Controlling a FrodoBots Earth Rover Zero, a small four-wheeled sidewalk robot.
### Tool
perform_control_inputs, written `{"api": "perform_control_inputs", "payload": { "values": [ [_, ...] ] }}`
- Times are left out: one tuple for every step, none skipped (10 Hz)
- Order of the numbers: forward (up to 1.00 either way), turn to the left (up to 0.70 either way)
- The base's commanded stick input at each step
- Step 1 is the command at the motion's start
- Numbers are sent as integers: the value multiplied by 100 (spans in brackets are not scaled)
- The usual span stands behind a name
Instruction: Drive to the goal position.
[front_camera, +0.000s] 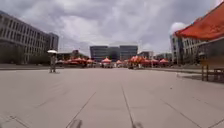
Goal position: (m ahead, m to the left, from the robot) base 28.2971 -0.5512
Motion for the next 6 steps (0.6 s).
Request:
{"api": "perform_control_inputs", "payload": {
  "values": [
    [85, 0],
    [85, 0],
    [85, 0],
    [85, 0],
    [85, 0],
    [85, 0]
  ]
}}
